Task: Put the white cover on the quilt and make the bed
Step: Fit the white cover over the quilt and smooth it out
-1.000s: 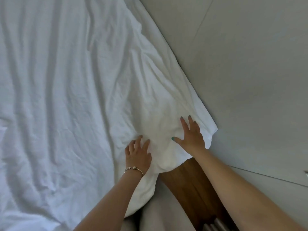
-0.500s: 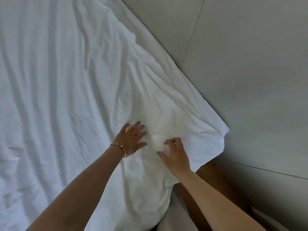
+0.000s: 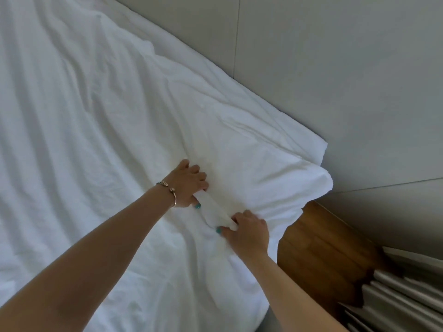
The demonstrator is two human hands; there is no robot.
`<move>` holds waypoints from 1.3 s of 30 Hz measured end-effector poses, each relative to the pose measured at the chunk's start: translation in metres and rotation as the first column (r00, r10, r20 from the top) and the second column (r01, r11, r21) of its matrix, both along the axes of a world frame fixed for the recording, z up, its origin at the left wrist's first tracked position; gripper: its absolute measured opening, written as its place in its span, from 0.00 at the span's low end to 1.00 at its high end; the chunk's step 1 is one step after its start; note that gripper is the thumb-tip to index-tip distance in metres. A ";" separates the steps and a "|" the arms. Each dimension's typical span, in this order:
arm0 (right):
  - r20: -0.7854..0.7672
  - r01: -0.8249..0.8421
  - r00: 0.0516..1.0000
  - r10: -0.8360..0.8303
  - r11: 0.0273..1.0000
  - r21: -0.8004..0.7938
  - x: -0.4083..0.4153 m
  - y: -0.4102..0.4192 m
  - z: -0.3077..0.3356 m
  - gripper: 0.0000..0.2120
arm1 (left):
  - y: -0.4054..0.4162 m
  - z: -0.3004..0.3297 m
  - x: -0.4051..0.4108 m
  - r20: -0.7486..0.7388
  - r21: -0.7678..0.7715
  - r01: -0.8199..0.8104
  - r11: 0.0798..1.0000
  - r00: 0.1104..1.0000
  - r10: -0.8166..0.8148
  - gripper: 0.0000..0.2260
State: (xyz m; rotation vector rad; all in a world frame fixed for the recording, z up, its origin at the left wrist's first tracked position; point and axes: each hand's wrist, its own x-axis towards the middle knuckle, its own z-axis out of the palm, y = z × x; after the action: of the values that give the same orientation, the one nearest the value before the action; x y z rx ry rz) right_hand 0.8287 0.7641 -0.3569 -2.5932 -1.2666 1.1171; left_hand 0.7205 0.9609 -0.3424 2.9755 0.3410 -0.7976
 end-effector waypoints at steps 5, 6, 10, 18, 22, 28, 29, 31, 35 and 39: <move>-0.263 0.077 0.963 -0.054 0.994 0.075 0.030 -0.009 0.003 0.16 | -0.003 0.009 0.005 0.040 -0.072 -0.102 0.992 0.994 0.105 0.12; -0.320 0.137 0.942 -0.100 0.986 0.097 0.038 -0.011 0.006 0.16 | -0.002 0.014 0.012 -0.104 -0.102 -0.138 0.985 0.986 0.128 0.10; -0.047 0.193 0.981 -0.188 0.937 0.292 0.087 -0.011 0.012 0.15 | 0.007 0.030 0.050 -0.369 -0.312 -0.450 0.837 0.869 0.330 0.12; 0.217 0.256 0.925 -0.312 0.934 0.251 0.191 0.051 -0.009 0.23 | 0.020 0.004 0.156 0.200 -0.105 -0.525 0.844 0.821 0.535 0.30; 0.309 0.005 0.949 -0.060 0.984 0.177 0.220 0.047 -0.012 0.10 | 0.047 -0.006 0.175 0.068 -0.008 -0.658 0.753 0.751 0.657 0.20; 0.265 0.242 0.900 -0.347 0.901 0.359 0.277 0.046 -0.010 0.07 | 0.067 -0.001 0.225 0.378 -0.130 -0.582 0.803 0.720 0.582 0.12; 0.279 0.277 0.878 -0.390 0.888 0.367 0.288 0.046 -0.011 0.07 | 0.070 0.002 0.245 0.395 -0.155 -0.564 0.811 0.718 0.574 0.13; 0.334 0.274 0.877 -0.346 0.930 0.246 0.299 0.041 -0.014 0.07 | 0.069 0.000 0.275 0.309 -0.191 -0.565 0.803 0.741 0.596 0.17; 0.382 0.239 0.892 -0.243 0.969 0.060 0.285 0.020 -0.028 0.15 | 0.052 -0.032 0.267 0.149 -0.435 -0.553 0.711 0.734 0.662 0.28; 0.255 0.145 0.937 -0.239 0.930 0.339 0.209 -0.001 -0.024 0.16 | 0.022 -0.039 0.192 0.328 -0.519 -0.347 0.781 0.763 0.557 0.24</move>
State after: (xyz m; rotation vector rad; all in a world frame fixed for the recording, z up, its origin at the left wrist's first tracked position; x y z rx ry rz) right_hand 1.0379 0.7632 -0.3808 -2.6226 -1.0895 0.4626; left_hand 0.9124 0.9826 -0.3817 2.3816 0.7264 -0.0634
